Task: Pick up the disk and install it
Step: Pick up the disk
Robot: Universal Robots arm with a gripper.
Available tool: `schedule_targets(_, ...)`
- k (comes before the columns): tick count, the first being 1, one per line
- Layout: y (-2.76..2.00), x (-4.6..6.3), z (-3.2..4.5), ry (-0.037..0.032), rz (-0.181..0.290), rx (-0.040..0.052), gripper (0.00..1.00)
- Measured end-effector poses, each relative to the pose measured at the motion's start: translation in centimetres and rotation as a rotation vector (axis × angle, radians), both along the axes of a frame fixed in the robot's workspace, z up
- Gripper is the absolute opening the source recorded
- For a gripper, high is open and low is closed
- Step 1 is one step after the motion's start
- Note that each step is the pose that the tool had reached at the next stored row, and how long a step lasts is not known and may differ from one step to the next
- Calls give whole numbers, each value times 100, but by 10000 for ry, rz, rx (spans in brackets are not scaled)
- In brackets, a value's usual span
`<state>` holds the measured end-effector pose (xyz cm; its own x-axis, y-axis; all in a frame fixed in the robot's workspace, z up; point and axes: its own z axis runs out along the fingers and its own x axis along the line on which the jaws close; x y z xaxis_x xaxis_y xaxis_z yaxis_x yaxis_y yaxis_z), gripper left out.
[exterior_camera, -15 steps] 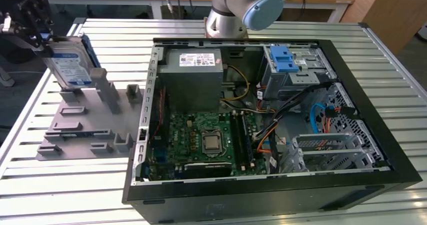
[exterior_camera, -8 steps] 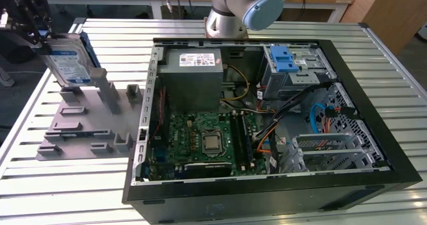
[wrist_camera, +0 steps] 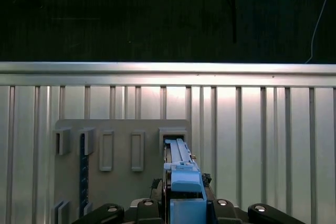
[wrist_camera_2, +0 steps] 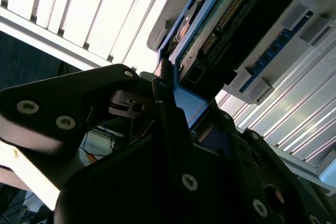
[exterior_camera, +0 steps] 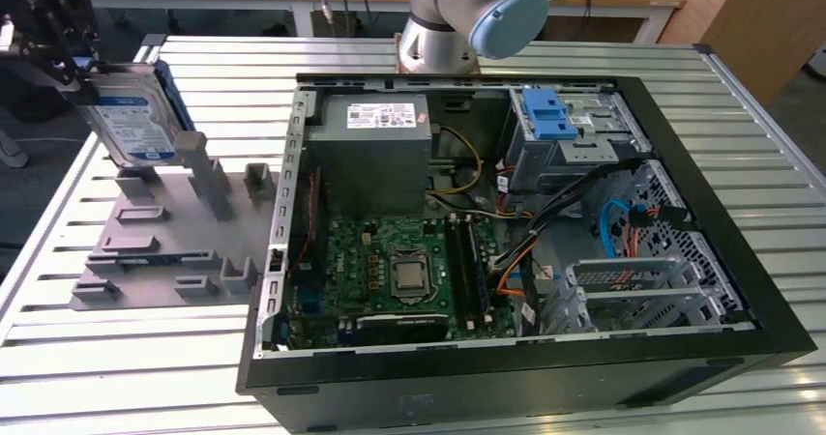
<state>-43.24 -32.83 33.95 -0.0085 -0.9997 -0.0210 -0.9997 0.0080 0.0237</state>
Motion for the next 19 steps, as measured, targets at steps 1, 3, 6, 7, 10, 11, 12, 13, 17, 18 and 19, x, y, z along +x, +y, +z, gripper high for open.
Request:
schedule_targets(1, 0, 0, 9, -2, 0, 1, 36)
schedule_targets(3, 0, 0, 19, -6, 0, 2, 36)
schedule_targets(6, 0, 0, 28, -3, 0, 1, 36)
schedule_targets(7, 0, 0, 30, -4, 0, 1, 36)
schedule_targets(10, 0, 0, 48, -1, 0, 0, 36)
schedule_targets(11, 0, 0, 53, -3, 0, 1, 36)
schedule_targets(12, 0, 0, 55, -6, 0, 2, 36)
schedule_targets(13, 0, 0, 60, -8, 0, 3, 36)
schedule_targets(17, 0, 0, 86, -8, 0, 6, 36)
schedule_targets(18, 0, 0, 88, -10, 0, 7, 36)
schedule_targets(19, 0, 0, 93, -8, 0, 6, 36)
